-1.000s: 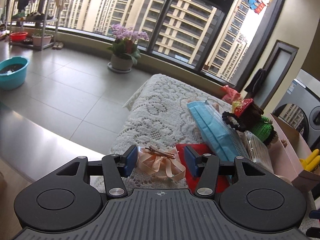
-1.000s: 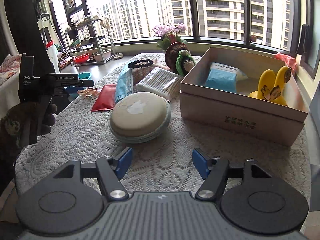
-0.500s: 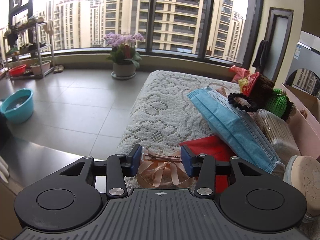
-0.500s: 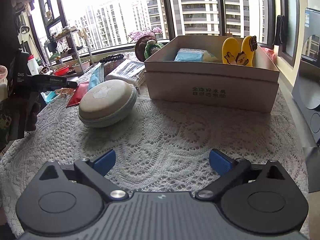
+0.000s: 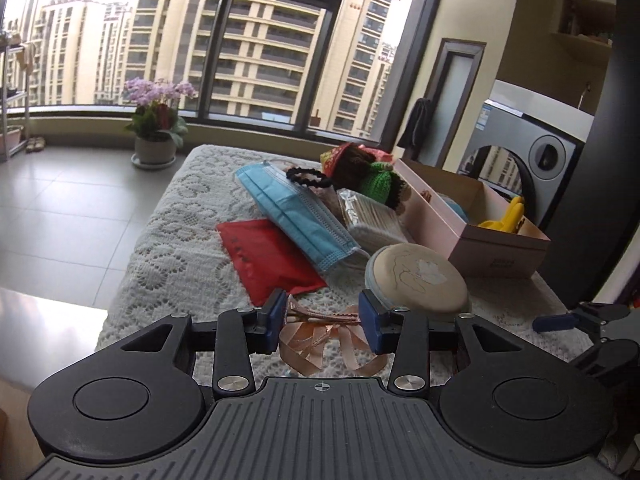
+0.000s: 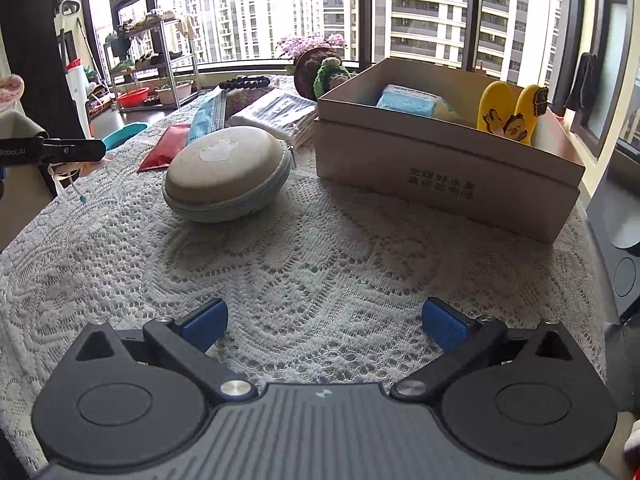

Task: Organize soft objects

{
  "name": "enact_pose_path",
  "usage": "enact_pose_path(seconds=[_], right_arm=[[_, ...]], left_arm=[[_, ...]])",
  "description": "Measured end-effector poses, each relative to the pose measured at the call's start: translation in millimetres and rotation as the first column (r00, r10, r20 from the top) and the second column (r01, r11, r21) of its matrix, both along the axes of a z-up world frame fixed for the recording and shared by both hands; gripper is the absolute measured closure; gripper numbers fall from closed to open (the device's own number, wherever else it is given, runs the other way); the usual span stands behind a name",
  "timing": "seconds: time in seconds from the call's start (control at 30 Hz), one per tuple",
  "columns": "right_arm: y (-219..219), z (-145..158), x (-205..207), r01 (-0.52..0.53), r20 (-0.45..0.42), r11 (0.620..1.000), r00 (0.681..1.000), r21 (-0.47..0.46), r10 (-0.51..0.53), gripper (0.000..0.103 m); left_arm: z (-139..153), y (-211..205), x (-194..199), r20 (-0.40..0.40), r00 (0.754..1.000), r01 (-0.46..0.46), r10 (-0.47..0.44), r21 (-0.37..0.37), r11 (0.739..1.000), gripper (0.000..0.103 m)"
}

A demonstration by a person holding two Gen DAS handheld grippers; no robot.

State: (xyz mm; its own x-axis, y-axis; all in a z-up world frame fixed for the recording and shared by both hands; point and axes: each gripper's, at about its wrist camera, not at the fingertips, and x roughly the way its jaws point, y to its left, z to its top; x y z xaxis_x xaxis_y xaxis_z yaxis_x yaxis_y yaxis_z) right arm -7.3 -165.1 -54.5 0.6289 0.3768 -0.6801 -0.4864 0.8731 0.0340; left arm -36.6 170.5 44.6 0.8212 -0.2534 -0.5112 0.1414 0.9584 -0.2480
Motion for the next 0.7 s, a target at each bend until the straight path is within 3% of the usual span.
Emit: enact_pose_path(seconds=[0.07, 0.13, 0.3, 0.43, 0.53, 0.6, 0.7], right_arm=[[11.1, 0.9, -2.1, -0.062, 0.005, 0.997, 0.998, -0.053, 0.062, 0.0], [19.6, 7.3, -5.5, -0.118, 0.02, 0.993, 0.993, -0.029, 0.118, 0.0], [58.1, 29.4, -4.3, -0.186, 0.177, 0.983, 0.967, -0.007, 0.184, 0.0], [96.0, 28.8, 33.3, -0.188, 0.149, 0.981, 0.97, -0.034, 0.191, 0.0], [111.1, 20.1, 58.9, -0.198, 0.08, 0.979, 0.976, -0.045, 0.201, 0.0], [110.5, 21.6, 63.1, -0.181, 0.049, 0.983, 0.982, -0.02, 0.182, 0.005], [99.6, 30.5, 46.5, -0.171, 0.101, 0.985, 0.98, -0.014, 0.172, 0.005]], left_arm=[[-1.9, -13.5, -2.7, -0.004, 0.999, 0.038, -0.038, -0.007, 0.999, 0.059], [-5.0, -20.1, -3.7, -0.014, 0.998, 0.055, -0.056, -0.031, 0.998, 0.059], [-10.0, -13.3, -5.0, -0.021, 0.999, 0.023, -0.024, -0.074, 0.997, 0.059], [-13.9, -1.9, -10.4, -0.034, 0.999, 0.003, -0.007, -0.107, 0.994, 0.059], [-16.4, 0.3, -16.0, -0.044, 0.998, 0.031, -0.037, -0.113, 0.993, 0.059], [-18.0, -2.2, -17.7, -0.049, 0.996, 0.066, -0.073, -0.12, 0.991, 0.059], [-19.2, -12.9, -19.1, -0.052, 0.989, 0.131, -0.138, -0.118, 0.984, 0.059]])
